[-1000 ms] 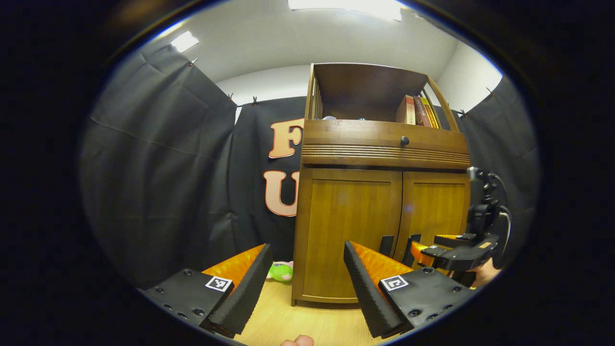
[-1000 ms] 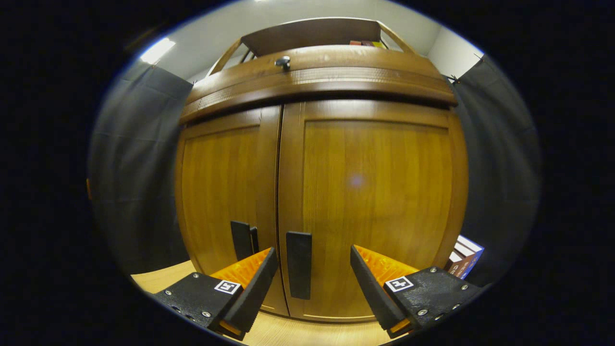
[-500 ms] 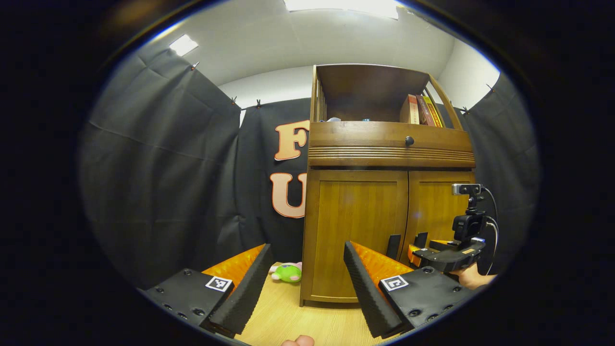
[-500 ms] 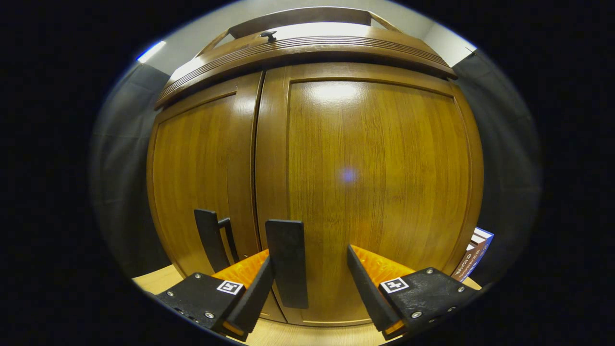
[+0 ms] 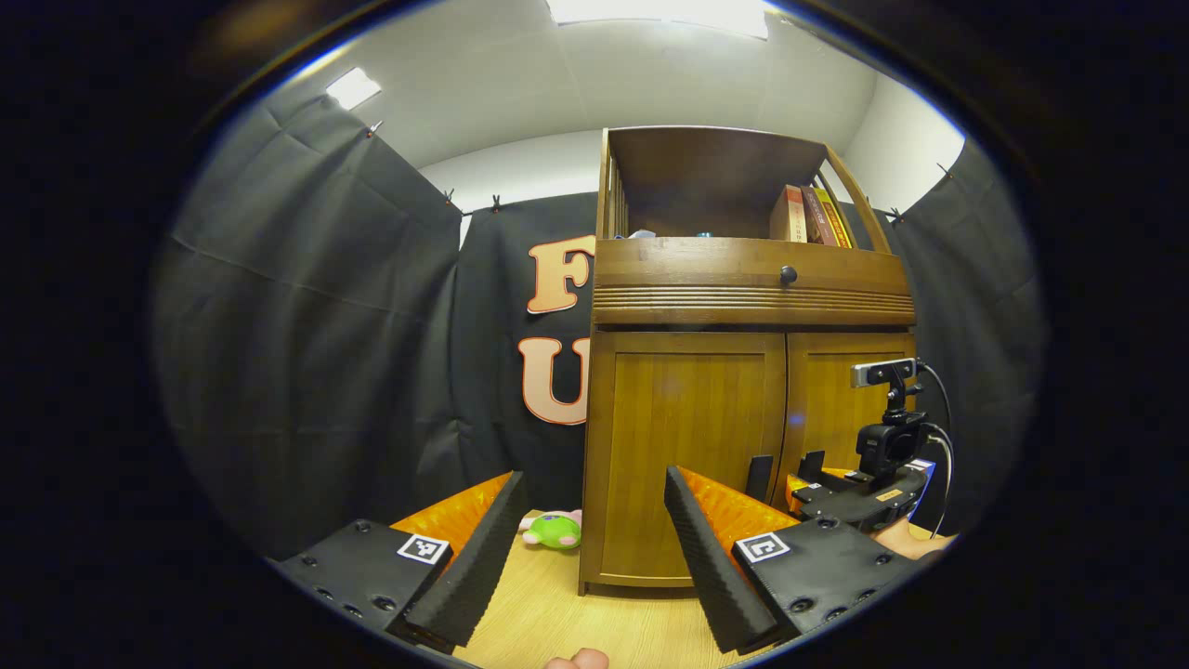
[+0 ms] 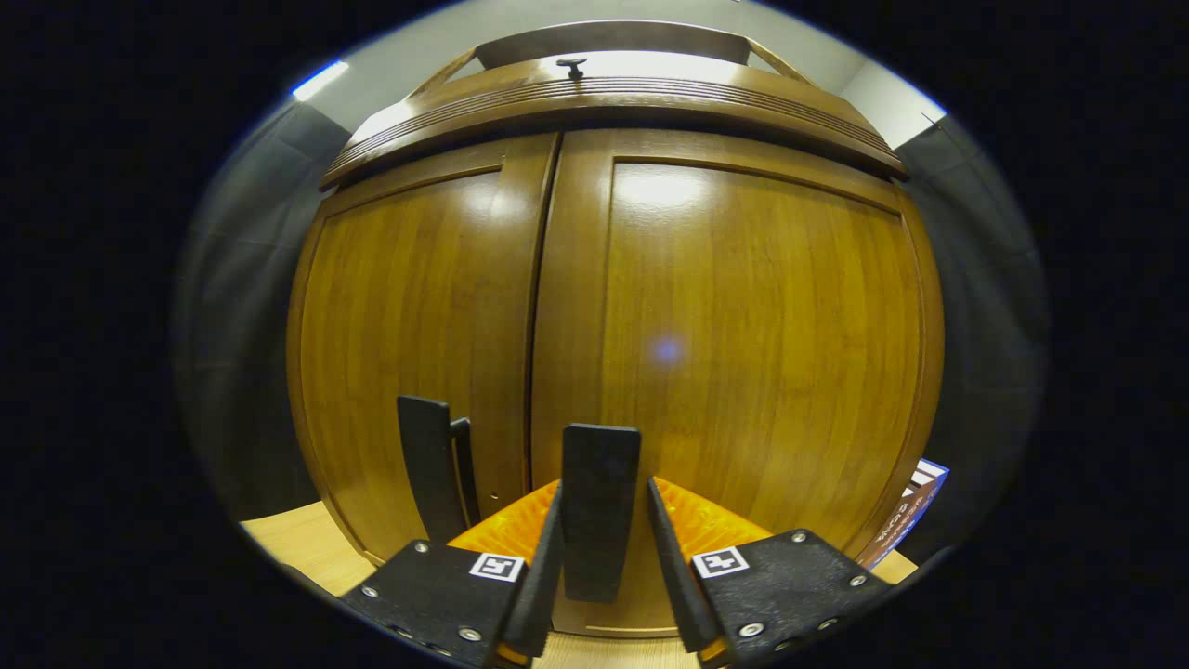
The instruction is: Open the right door of the double-door shoe cabinet with the right hand, and open the left door with the left hand.
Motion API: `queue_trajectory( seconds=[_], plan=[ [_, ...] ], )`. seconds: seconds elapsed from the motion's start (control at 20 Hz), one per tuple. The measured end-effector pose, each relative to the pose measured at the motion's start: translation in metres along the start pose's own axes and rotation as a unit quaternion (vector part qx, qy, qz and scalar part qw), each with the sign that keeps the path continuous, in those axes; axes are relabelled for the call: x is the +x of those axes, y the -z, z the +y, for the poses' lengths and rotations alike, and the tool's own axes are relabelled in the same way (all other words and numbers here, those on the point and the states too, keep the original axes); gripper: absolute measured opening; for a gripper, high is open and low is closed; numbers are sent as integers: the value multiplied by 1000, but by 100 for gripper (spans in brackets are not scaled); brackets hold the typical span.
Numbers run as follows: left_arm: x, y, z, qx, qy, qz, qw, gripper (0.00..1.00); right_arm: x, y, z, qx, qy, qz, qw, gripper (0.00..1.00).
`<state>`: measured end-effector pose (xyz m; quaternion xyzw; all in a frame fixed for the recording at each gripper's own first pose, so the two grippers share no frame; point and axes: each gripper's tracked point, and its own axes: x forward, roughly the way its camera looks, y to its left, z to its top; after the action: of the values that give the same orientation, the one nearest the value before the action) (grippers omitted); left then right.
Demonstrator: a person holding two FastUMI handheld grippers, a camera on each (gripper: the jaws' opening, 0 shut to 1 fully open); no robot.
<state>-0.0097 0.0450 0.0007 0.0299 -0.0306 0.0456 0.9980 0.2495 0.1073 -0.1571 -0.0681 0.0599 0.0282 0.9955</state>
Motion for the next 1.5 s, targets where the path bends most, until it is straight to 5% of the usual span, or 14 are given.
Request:
queue_trajectory(
  seconds=[0.05, 0.3, 0.35, 1.1, 1.5],
  plan=[
    [0, 0, 0, -1, 1, 0, 1000, 98, -1, -1, -3, -7, 3, -6, 1000, 29],
    [0, -1, -5, -5, 11, -1, 1000, 98, -2, 2, 4, 36, -17, -1, 999, 21],
    [-1, -1, -6, -6, 13, -1, 1000, 97, -2, 2, 4, 32, -19, 1, 999, 28],
    [-27, -9, -9, -2, 14, -6, 1000, 94, -62, 10, 1, 54, -58, 6, 997, 33],
    [-23, -8, -24, 0, 30, -4, 1000, 96, -128, 10, -29, 71, -62, 11, 995, 27]
  ],
)
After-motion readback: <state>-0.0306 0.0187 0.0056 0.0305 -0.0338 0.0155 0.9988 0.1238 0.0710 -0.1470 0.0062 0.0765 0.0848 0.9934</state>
